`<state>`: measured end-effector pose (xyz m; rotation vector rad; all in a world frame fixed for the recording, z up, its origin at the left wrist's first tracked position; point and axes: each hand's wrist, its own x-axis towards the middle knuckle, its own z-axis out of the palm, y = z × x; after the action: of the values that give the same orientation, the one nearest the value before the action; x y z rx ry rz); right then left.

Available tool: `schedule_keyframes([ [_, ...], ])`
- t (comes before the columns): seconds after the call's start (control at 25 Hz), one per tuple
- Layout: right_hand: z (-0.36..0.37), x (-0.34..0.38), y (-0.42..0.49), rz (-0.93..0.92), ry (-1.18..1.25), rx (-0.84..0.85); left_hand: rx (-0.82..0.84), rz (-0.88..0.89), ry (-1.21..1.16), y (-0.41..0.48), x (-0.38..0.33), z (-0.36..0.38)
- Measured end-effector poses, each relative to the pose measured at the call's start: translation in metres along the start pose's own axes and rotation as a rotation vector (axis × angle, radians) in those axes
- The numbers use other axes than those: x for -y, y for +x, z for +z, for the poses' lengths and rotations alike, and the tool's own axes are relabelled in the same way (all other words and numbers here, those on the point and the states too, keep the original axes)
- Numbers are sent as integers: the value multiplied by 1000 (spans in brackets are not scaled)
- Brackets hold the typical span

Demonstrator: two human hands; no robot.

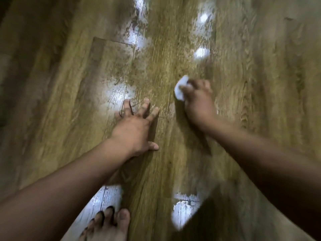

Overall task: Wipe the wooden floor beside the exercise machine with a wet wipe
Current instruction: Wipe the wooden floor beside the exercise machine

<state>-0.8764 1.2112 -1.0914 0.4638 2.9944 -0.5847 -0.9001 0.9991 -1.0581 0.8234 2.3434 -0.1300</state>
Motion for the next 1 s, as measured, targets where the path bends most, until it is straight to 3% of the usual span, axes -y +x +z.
schedule_keyframes([
  [0.12, 7, 14, -91, -344, -51, 222, 14, 36, 45, -10, 12, 4],
  [0.2, -7, 0, -49, -446, -149, 225, 11, 18, 51, -19, 20, 11],
  [0.28, -14, -8, 26, -366, -170, 102, 6, 5, 49, -25, 20, 15],
  [0.36, -21, -12, 91, -125, -192, 42, 34, 3, 56, -34, 20, 17],
  [0.4, -24, -7, 107, 11, -160, 35, 43, -5, 48, -39, 24, 20],
  [0.48, -10, 9, 95, 85, -162, 68, 78, -26, 11, -55, 34, 30],
  [0.56, 7, 32, 31, 32, -209, 117, 110, -43, -29, -64, 40, 36],
  [0.68, 22, 49, -76, -349, -222, 219, 127, -49, -57, -61, 39, 33],
  [0.76, 16, 33, -57, -558, -290, 296, 119, -43, -54, -59, 37, 29],
  [0.84, -2, 25, -5, -502, -315, 334, 118, -37, -46, -60, 37, 31],
  [1.0, -18, 49, 111, -210, -126, 163, 105, -41, -51, -59, 40, 34],
])
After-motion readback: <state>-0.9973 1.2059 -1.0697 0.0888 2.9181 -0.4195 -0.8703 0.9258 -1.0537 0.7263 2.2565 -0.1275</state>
